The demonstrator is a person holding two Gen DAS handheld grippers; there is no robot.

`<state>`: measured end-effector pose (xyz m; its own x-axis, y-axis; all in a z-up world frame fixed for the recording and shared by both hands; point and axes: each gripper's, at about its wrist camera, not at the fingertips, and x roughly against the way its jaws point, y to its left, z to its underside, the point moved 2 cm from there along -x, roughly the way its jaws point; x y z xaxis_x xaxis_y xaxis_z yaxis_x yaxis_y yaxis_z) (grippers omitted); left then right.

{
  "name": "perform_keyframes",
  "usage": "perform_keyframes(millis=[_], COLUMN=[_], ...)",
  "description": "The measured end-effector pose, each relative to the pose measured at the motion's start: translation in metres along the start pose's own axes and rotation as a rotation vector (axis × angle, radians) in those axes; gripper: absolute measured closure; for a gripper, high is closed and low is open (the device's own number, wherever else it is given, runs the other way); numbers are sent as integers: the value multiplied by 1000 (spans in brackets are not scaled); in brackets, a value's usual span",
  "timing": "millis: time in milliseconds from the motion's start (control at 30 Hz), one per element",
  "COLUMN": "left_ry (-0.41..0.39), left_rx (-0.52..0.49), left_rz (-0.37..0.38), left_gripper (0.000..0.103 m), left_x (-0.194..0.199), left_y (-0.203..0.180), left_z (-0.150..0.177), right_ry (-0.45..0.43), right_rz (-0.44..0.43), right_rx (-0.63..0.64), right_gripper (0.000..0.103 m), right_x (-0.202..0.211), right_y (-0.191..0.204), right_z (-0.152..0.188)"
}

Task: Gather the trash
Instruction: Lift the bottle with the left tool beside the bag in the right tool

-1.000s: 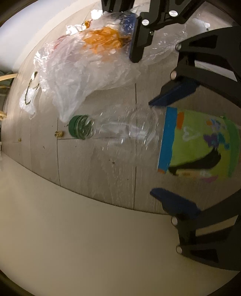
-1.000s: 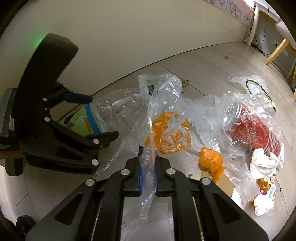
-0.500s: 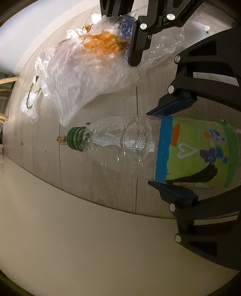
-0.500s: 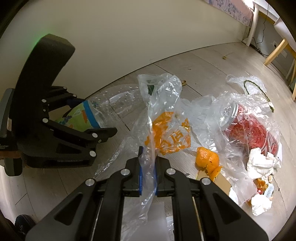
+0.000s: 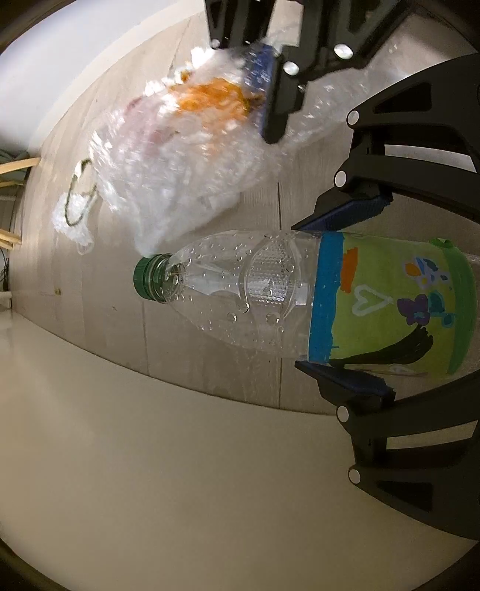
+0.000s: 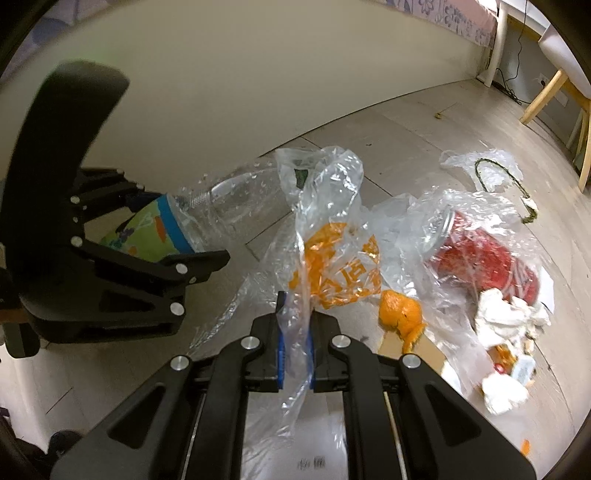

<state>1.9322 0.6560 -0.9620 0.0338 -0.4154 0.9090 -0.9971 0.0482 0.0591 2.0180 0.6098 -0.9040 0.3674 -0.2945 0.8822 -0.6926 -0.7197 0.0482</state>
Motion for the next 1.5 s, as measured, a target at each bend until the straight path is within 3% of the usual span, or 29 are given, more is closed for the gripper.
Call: perform_keyframes(millis=[367,767,1067,1300,1500], left_ry=[42,33,-31,-68,-100], left_rx=[15,-3,44,94,140], left_rz=[43,49,29,28,30], left_gripper=[40,40,40,40,40], left_x=[130,318,461,576,655], left_y=[-21,-20,6,30,57], left_z=[-29,-86,-125,-130,-131], right_ry=[49,71,44,21,12], right_rz=[19,30,63,82,75], right_rx=[-17,-74,-41,-36,-33], right_gripper=[93,93,93,93,93], right_x=[127,300,412,507,556], right_y=[7,43,73,113,141], right_z=[-28,-92,-148,-187,-213])
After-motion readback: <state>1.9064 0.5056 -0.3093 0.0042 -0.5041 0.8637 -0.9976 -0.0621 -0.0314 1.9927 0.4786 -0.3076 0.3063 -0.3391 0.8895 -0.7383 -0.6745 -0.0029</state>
